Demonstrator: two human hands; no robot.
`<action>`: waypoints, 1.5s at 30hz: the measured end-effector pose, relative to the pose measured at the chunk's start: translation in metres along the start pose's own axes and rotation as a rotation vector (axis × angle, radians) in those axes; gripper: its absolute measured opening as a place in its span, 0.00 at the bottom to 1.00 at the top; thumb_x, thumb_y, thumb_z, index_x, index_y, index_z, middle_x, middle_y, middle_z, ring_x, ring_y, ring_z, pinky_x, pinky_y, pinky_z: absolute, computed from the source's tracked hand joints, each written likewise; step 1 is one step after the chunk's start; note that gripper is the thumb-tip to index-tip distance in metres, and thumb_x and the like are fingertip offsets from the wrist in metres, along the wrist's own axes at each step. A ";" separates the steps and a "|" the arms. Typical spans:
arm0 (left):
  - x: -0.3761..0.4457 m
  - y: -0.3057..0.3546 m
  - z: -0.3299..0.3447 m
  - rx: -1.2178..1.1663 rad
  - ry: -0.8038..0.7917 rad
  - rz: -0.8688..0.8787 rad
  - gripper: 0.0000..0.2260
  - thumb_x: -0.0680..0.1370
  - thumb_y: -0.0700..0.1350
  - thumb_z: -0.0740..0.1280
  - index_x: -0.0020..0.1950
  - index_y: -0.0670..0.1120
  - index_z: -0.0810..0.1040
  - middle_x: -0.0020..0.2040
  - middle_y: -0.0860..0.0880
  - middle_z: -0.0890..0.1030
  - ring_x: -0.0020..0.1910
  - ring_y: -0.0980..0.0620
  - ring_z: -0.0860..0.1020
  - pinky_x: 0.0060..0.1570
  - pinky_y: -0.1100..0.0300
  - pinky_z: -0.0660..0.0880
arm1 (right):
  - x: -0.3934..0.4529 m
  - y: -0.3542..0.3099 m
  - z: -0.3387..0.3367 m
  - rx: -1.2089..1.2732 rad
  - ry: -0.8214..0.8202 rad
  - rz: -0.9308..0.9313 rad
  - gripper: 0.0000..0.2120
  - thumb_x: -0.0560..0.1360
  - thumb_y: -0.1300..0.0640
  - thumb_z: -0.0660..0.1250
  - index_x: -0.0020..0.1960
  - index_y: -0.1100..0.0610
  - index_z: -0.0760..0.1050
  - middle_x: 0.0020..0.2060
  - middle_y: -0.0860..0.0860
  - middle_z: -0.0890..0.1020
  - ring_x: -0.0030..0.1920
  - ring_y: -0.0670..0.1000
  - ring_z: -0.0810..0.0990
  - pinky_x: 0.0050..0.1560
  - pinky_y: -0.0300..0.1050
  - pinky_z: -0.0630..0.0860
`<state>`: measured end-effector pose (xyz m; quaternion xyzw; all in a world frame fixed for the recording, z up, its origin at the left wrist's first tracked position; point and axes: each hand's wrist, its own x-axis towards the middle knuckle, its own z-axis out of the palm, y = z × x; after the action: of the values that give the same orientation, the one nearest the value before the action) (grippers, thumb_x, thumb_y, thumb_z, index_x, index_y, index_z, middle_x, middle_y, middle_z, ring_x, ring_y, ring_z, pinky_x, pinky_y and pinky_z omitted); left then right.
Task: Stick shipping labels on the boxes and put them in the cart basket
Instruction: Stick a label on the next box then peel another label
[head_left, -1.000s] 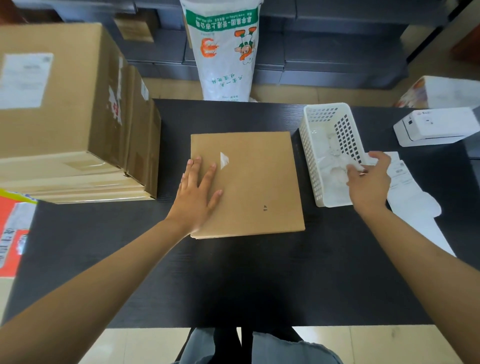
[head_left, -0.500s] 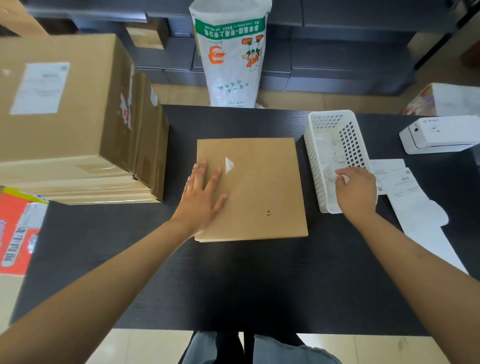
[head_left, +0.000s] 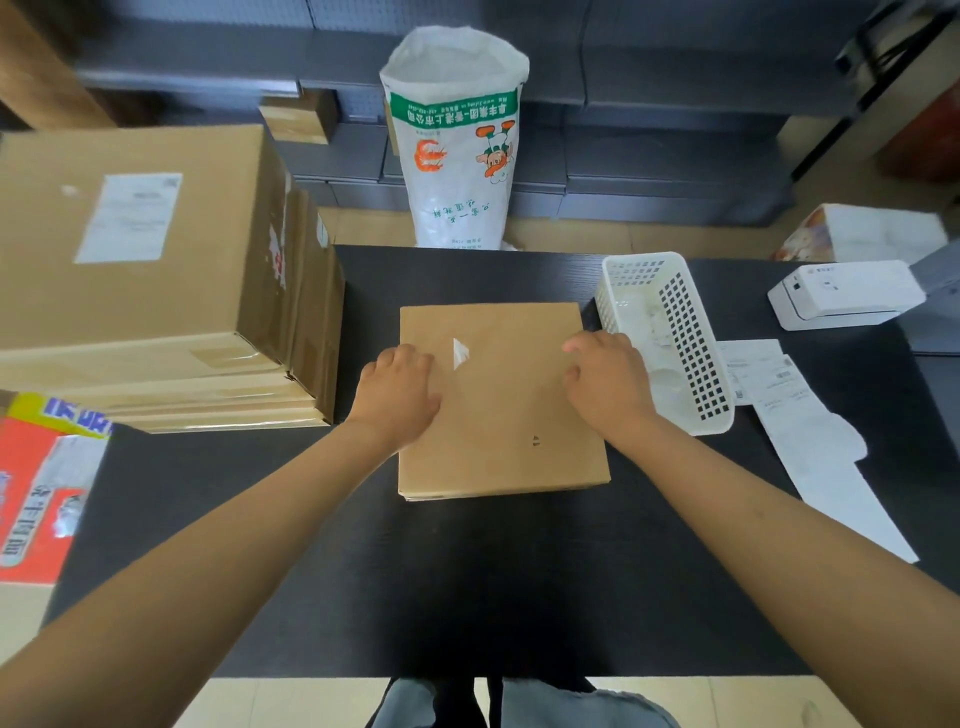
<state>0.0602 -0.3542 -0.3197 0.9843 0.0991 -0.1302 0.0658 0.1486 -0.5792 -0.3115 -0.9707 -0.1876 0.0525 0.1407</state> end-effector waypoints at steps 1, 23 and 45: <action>0.000 0.000 -0.007 0.033 0.001 0.005 0.19 0.80 0.51 0.60 0.69 0.46 0.68 0.66 0.45 0.71 0.64 0.44 0.71 0.63 0.49 0.68 | -0.001 -0.003 -0.003 -0.005 -0.027 0.000 0.15 0.76 0.61 0.61 0.62 0.56 0.75 0.56 0.54 0.78 0.57 0.56 0.73 0.56 0.48 0.70; 0.020 0.189 -0.077 0.153 -0.008 0.238 0.15 0.79 0.47 0.59 0.65 0.46 0.72 0.59 0.45 0.77 0.56 0.44 0.76 0.51 0.54 0.71 | -0.055 0.112 -0.096 0.056 -0.062 0.130 0.14 0.78 0.53 0.62 0.62 0.52 0.74 0.63 0.53 0.77 0.59 0.55 0.76 0.57 0.48 0.75; 0.046 0.408 -0.028 0.093 -0.067 0.302 0.15 0.80 0.48 0.59 0.65 0.45 0.73 0.58 0.45 0.77 0.54 0.45 0.77 0.52 0.54 0.72 | -0.058 0.334 -0.138 -0.063 -0.198 0.165 0.12 0.78 0.59 0.58 0.59 0.57 0.74 0.55 0.55 0.78 0.56 0.55 0.74 0.55 0.50 0.75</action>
<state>0.1966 -0.7380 -0.2632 0.9852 -0.0584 -0.1559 0.0421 0.2335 -0.9333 -0.2748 -0.9769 -0.1216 0.1536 0.0859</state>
